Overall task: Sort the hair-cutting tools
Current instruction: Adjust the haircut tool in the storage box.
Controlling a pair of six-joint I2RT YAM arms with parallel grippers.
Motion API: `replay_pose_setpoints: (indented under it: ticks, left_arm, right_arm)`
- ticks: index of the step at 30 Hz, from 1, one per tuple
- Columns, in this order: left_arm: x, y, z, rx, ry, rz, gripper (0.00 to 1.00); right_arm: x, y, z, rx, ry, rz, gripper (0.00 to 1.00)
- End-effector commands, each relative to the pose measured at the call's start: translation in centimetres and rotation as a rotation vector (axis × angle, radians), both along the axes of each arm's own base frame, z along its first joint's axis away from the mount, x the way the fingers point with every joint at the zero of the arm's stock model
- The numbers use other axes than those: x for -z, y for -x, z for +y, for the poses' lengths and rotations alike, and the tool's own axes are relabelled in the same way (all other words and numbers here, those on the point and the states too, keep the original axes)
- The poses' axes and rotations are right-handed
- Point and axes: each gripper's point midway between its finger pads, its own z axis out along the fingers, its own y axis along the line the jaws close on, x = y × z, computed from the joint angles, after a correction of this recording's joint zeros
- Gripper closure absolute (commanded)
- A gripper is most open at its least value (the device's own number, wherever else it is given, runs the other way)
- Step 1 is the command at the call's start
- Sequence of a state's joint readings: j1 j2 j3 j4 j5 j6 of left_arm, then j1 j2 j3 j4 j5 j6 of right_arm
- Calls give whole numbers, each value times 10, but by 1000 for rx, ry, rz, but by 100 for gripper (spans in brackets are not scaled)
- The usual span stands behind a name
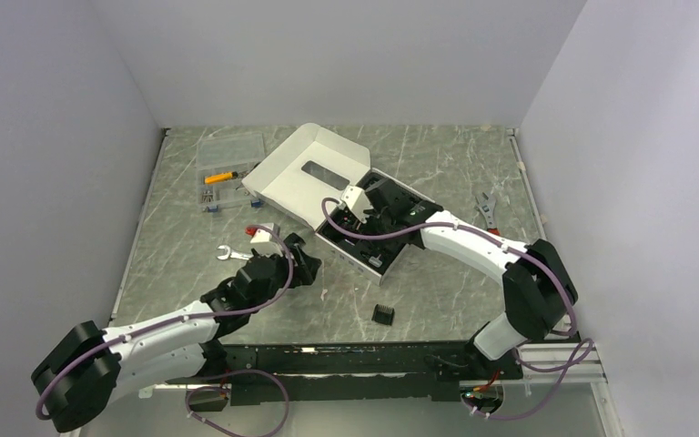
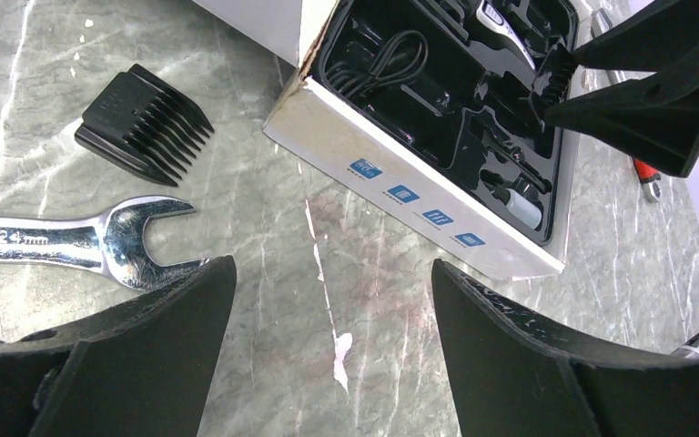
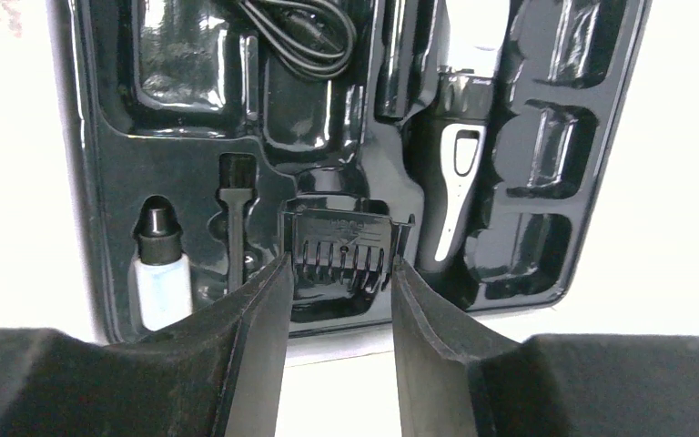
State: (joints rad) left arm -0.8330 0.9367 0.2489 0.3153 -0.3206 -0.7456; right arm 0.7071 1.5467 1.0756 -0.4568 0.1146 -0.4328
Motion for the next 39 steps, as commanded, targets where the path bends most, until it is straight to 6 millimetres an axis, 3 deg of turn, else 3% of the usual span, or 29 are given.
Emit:
replay_pose_setpoints:
  ticks: [1,9,33,34,37,39]
  left_arm:
    - [-4,0,1,-7,7,-14,16]
    - [-2,3,4,-1,-12,-10,16]
    - [1,3,2,12,-14,-10,16]
    - [1,3,2,10,-15,-10,16]
    - [1,2,2,12,-16,-9,16]
    - [1,2,1,13,-14,-9,15]
  right_arm:
    - [-18,-16,0,-80,17,-92,100]
    - [5,-17,-9,-67,101,-18,100]
    - [23,-1,-19,-42,105,51,100]
    - [22,-1,-19,-37,105,48,97]
    - [18,-2,-20,-28,97,39,68]
    - [16,-2,-19,-24,88,35,57]
